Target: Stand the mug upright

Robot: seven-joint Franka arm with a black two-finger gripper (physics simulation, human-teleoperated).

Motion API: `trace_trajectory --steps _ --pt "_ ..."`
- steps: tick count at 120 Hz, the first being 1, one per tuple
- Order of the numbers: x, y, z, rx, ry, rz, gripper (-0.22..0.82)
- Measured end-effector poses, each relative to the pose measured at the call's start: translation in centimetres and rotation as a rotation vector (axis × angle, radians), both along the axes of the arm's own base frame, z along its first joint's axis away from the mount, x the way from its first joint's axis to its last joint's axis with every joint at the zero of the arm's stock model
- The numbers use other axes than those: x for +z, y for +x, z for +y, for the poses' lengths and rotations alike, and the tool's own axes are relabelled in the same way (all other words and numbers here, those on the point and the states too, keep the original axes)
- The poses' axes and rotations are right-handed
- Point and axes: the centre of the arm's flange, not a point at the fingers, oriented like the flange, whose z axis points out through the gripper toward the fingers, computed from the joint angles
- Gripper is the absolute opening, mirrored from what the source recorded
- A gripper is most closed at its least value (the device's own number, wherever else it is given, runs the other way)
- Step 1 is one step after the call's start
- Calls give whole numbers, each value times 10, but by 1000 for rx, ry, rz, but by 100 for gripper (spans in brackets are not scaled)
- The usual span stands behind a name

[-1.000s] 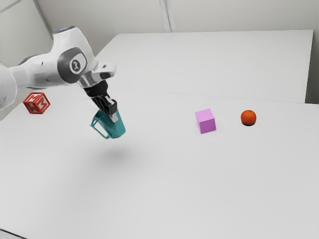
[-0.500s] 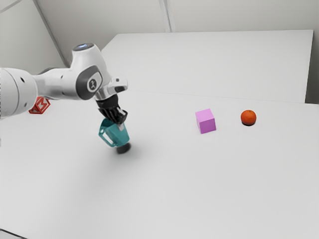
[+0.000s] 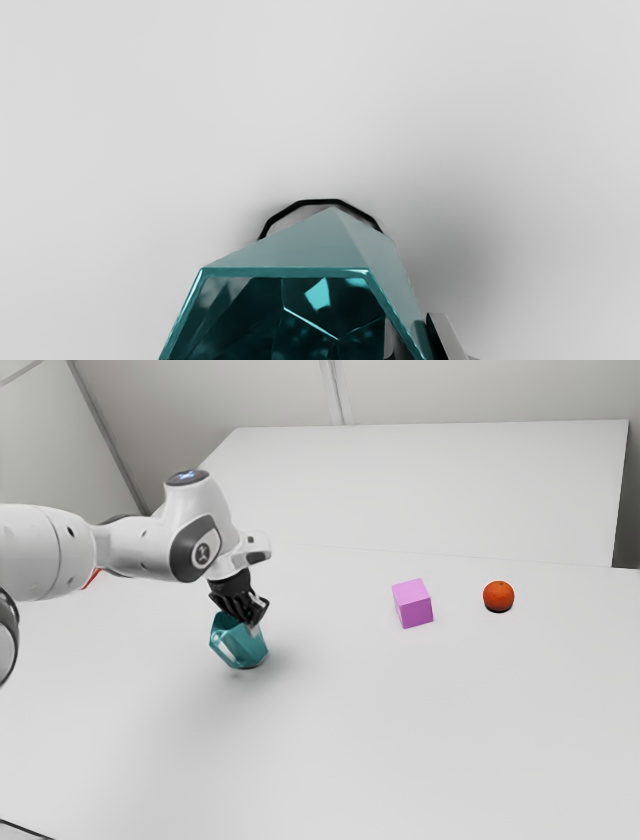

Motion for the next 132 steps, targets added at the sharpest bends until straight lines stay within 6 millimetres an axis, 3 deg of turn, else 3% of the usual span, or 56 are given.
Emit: trace_trajectory --steps 25,48,76,97,111,132 --pt "7 0 -7 5 -10 -13 25" --pt "50 -8 -10 4 -17 -34 46" --pt "133 -4 -4 18 -32 -44 56" --pt "213 -7 7 31 -33 -65 58" --pt "238 -21 13 39 -32 -50 59" --pt "252 -33 18 46 -29 -21 60"
